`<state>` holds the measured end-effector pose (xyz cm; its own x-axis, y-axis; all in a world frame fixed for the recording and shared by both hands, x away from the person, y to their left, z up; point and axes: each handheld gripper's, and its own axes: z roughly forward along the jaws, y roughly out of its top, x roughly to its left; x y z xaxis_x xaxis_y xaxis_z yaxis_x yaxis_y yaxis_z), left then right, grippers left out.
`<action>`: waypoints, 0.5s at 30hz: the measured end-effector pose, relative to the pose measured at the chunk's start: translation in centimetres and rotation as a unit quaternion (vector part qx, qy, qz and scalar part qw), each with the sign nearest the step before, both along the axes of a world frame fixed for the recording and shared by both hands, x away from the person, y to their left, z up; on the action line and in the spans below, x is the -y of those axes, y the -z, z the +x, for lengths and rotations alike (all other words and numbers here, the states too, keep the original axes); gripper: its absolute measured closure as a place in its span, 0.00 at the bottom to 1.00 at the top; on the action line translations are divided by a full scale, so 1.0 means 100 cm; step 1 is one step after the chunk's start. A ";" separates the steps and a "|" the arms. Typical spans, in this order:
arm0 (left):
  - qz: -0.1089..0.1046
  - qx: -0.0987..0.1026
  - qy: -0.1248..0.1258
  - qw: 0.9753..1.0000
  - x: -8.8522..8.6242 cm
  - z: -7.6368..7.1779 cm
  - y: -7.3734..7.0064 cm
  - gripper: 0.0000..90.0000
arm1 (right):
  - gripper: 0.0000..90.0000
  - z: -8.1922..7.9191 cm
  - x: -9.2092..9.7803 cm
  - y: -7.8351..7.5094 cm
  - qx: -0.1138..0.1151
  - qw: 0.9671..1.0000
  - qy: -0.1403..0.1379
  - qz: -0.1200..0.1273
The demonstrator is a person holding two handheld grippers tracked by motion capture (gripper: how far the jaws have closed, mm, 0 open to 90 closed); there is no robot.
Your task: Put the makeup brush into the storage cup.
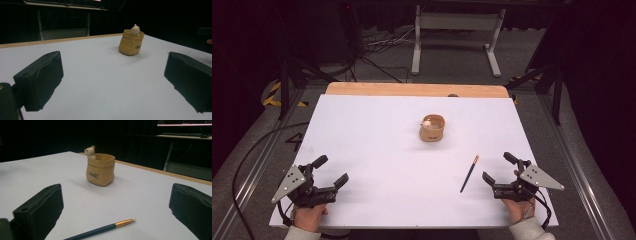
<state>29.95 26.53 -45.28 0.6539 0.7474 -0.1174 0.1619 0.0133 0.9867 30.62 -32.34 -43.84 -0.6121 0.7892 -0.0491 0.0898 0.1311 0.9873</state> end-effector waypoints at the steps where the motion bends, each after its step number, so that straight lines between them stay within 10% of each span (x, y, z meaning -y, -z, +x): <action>1: 0.000 -0.001 0.001 1.000 0.000 0.000 0.000 0.03 | 0.00 0.000 0.000 0.000 -0.006 1.000 -0.005 0.003; 15: -0.006 -0.002 0.006 1.000 0.002 0.001 -0.001 0.03 | 0.00 0.001 -0.010 -0.015 -0.020 1.000 0.005 -0.016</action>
